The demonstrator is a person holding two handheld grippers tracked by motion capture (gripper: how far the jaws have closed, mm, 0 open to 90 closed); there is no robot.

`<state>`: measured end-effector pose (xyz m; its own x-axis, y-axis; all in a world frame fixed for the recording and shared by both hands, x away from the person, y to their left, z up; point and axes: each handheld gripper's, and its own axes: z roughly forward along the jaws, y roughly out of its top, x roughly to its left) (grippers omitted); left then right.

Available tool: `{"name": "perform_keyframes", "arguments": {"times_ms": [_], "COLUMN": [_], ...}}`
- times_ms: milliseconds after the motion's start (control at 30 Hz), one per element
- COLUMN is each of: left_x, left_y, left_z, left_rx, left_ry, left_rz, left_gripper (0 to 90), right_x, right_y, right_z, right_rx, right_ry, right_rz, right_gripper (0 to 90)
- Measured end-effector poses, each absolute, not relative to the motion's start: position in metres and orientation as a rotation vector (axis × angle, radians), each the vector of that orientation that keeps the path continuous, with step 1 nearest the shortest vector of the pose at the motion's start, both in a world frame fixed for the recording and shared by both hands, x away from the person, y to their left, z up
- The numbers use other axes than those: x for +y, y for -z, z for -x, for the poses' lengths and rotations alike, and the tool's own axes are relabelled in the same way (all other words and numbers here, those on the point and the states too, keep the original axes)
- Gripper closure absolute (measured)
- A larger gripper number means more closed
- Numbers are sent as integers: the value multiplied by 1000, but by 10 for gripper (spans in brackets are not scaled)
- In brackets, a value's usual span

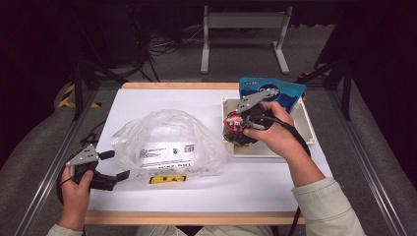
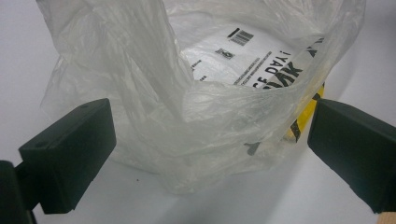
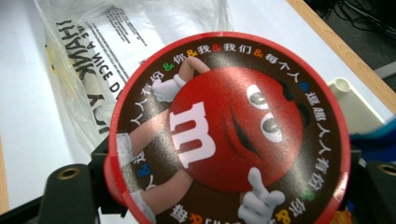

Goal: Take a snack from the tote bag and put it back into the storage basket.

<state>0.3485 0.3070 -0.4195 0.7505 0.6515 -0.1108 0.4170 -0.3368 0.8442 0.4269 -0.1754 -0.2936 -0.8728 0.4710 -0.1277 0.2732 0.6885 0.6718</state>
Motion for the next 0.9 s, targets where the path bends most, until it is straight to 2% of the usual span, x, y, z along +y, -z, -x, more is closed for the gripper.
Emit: {"name": "perform_keyframes", "arguments": {"times_ms": [900], "left_x": [305], "left_y": [420], "left_z": [-349], "left_rx": [806], "left_ry": [-303], "left_rz": [-1982], "left_gripper": [17], "right_x": [-247], "right_y": [292], "right_z": [-422], "right_rx": [2535], "right_ry": [-900], "right_rz": [-743], "right_gripper": [252]}}
